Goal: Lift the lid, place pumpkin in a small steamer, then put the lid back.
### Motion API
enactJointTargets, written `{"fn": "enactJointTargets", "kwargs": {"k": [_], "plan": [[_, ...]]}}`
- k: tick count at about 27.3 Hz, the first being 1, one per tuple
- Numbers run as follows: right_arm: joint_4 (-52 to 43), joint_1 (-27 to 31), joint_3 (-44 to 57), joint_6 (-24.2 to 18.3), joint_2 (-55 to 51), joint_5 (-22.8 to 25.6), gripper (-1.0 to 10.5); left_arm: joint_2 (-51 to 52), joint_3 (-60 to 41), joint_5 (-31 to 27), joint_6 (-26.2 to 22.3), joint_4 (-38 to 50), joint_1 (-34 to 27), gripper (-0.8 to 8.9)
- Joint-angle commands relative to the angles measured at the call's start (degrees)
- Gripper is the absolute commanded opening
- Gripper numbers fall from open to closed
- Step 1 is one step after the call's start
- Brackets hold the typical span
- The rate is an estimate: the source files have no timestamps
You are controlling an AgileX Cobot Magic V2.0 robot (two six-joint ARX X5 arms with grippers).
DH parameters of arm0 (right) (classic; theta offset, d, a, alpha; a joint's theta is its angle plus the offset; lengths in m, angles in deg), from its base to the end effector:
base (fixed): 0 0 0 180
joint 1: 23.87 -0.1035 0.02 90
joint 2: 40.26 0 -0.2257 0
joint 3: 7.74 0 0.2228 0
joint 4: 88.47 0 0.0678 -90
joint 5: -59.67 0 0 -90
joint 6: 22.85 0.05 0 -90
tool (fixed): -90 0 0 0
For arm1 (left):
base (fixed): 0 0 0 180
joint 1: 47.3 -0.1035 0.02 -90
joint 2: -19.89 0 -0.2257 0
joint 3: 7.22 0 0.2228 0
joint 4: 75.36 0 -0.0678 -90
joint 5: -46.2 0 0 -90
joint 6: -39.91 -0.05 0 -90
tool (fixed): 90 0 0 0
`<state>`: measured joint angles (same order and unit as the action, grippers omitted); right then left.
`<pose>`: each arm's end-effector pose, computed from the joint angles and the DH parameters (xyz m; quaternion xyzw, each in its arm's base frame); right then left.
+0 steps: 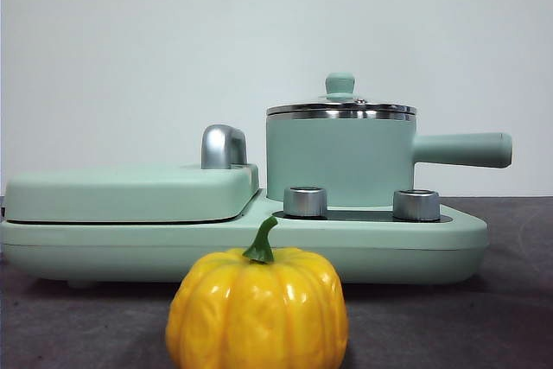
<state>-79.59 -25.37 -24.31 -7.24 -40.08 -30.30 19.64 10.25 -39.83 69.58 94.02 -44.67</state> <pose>0.1248 0.0032 0.1825 0.1364 -0.0631 0.0216 0.9884 0.1237 -0.0091 0.1840 -0.2545 -0.0409 -0.0703 0.9636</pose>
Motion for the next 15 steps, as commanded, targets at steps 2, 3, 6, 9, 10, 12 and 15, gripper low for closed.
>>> {"fn": "enactJointTargets", "kwargs": {"k": [2, 3, 6, 9, 10, 12, 15], "plan": [[-0.48, -0.02, -2.05, 4.9, 0.04, 0.09, 0.1, -0.02, 0.59, 0.07, 0.98, 2.71, 0.0, 0.1], [-0.48, -0.02, -2.82, 4.9, 0.07, 0.09, 0.1, -0.09, 1.27, 0.07, 0.98, 2.62, 0.0, 0.1], [0.02, -0.02, -5.81, 4.55, 0.09, 0.09, 0.1, -0.46, 4.02, 0.04, -0.83, 1.84, 0.0, 0.1], [3.17, -0.02, -9.9, 4.28, 0.76, 0.09, 0.1, -1.81, 7.13, 0.02, -3.74, 1.77, 0.0, 0.1], [5.16, -0.02, -11.43, 4.28, 1.22, 0.04, 0.1, -2.75, 8.68, 0.02, -4.5, 1.36, 0.0, 0.1], [8.09, -0.02, -14.4, 3.78, 2.38, 0.02, 0.1, -4.7, 11.8, 0.02, -5.44, -0.83, 0.0, 0.1], [11.5, -0.02, -18.64, 1.53, 5.07, -0.04, 0.1, -8.52, 17.35, 0.02, -7.19, -6.01, 0.0, 0.1]]}}
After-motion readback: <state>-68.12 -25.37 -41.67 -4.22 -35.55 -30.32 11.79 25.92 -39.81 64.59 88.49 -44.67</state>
